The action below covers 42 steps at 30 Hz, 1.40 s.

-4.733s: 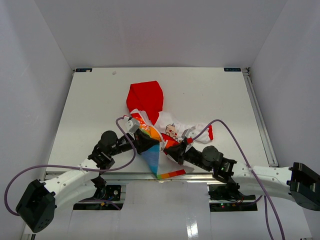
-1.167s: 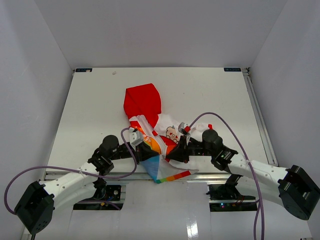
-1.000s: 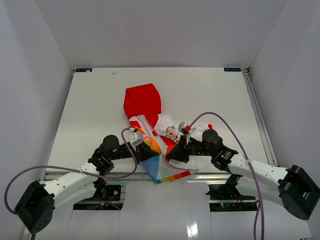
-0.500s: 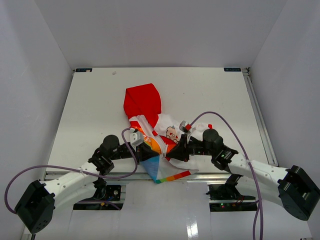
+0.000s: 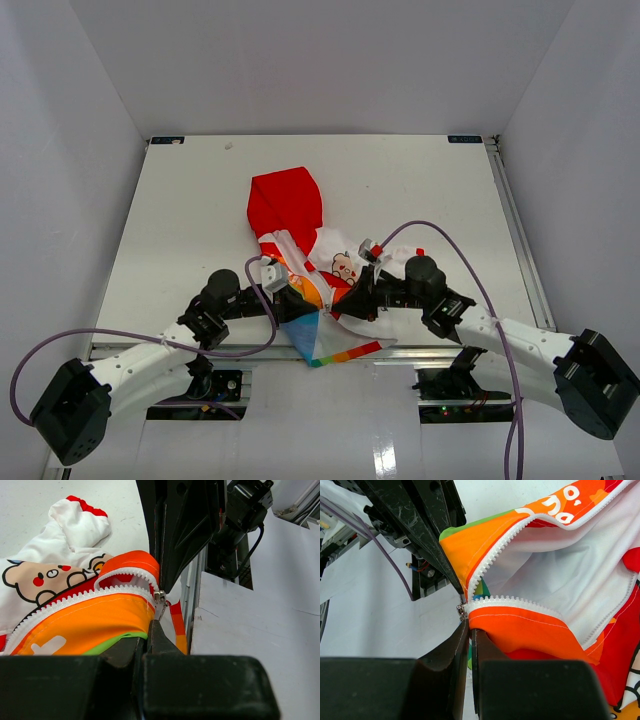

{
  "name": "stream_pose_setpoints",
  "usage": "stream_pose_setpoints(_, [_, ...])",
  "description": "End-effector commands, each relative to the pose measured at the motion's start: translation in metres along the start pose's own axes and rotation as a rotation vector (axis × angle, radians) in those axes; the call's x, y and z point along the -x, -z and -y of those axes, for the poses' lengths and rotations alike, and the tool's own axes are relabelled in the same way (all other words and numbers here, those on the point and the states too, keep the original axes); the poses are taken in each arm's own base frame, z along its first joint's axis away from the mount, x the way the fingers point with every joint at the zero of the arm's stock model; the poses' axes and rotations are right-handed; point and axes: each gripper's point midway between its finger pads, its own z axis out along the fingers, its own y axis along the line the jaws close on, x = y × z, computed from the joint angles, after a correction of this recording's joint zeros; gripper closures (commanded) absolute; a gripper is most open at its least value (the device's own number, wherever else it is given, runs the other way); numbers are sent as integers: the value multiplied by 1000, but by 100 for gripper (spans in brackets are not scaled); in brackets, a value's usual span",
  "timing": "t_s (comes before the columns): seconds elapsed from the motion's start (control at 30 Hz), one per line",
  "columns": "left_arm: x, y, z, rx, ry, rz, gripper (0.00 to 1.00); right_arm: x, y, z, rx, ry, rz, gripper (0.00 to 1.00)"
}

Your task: Zip up the jacket

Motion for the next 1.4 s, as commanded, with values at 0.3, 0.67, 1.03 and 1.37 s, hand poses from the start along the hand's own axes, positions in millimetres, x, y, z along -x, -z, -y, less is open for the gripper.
stream_pose_setpoints(0.3, [13, 3, 4, 0, -44, 50, 100, 19, -4, -11, 67, 61, 42, 92])
stream_pose_setpoints(0.67, [11, 3, 5, -10, -42, 39, 100, 18, -3, -6, 36, 52, 50, 92])
stream_pose_setpoints(1.03, [11, 3, 1, 13, -42, 40, 100, 16, -2, -6, 39, 54, 46, 92])
stream_pose_setpoints(1.37, [11, 3, 0, 17, -42, 42, 100, 13, -2, -6, 43, 49, 38, 92])
